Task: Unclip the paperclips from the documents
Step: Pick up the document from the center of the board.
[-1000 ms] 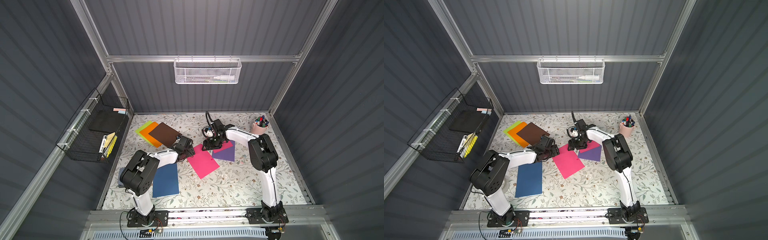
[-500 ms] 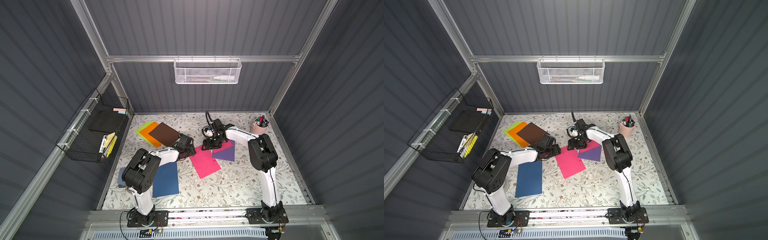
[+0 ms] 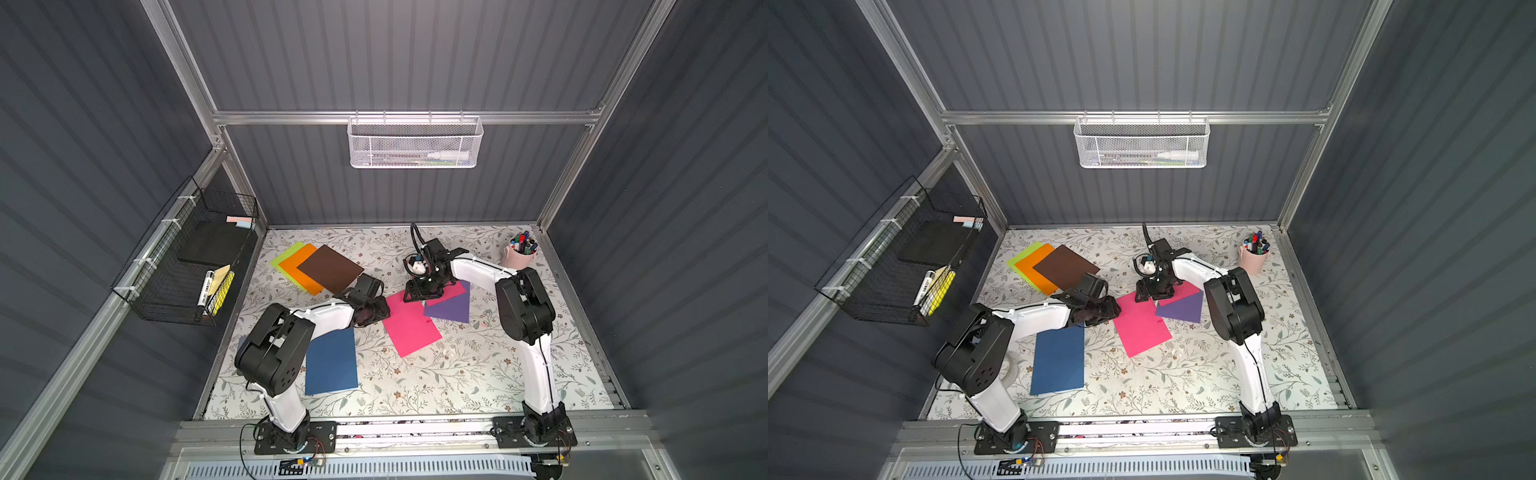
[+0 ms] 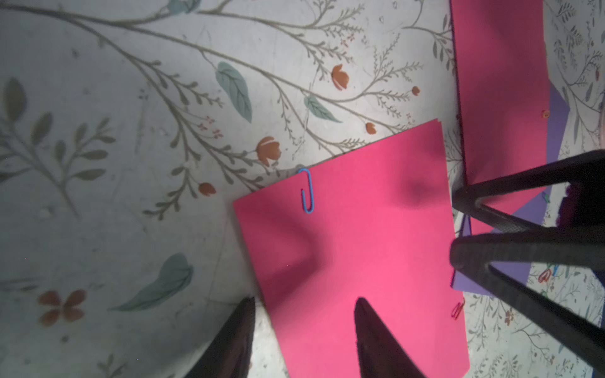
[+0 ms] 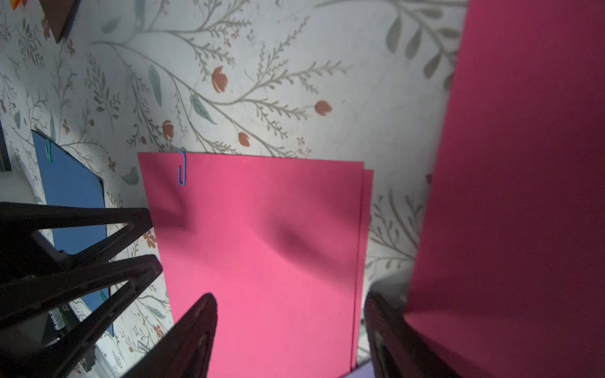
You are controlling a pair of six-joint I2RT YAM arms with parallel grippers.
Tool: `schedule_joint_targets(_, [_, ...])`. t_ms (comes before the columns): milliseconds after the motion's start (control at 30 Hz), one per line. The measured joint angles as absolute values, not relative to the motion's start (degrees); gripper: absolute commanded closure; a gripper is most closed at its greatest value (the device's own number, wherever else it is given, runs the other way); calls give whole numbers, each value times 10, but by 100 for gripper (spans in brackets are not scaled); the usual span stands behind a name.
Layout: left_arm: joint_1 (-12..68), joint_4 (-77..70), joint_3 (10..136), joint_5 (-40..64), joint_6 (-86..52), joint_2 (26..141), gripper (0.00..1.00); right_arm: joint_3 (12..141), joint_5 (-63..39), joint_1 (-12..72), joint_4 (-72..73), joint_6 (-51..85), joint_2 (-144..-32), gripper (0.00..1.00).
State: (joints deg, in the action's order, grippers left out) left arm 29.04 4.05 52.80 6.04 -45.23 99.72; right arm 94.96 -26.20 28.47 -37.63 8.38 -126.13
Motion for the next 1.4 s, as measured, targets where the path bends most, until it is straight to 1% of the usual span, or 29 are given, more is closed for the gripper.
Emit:
schedule_joint_targets(233, [290,3,529,69,-452,1015,54,950,-271,285,-379,75,-1264,27])
schedule_joint_targets(500, [290,-60,531,78,-451,1041,56,968,-303,301,-374,74,-1279,27])
schedule_joint_targets(567, [290,-67,529,79,-451,1042,56,968,-314,305,-373,75,-1280,29])
schedule_joint_targets(633, [290,-73,526,80,-451,1042,56,968,-324,307,-371,76,-1282,38])
schedule_joint_targets(700, [290,-77,525,79,-451,1042,56,967,-333,308,-368,76,-1286,50])
schedule_joint_targets(867, [290,-80,523,79,-451,1041,56,957,-350,307,-351,88,-1288,69])
schedule_joint_targets(933, [290,-76,522,79,-452,1037,55,946,-358,306,-339,90,-1284,81])
schedule_joint_targets(1000, [290,-60,520,79,-452,1027,52,933,-365,304,-328,96,-1274,86])
schedule_joint_targets(1067, [290,-33,517,78,-452,1012,48,924,-374,301,-322,101,-1262,87])
schedule_joint_targets(1100, [290,-15,515,77,-452,1002,44,921,-379,298,-318,103,-1254,87])
schedule_joint_targets(1200, [287,16,506,78,-448,964,25,910,-394,289,-303,103,-1223,87])
schedule_joint_targets(1267, [283,18,500,86,-439,924,18,894,-408,282,-291,104,-1195,87])
schedule_joint_targets(1400, [275,-22,498,110,-415,844,18,858,-445,265,-281,102,-1136,86])
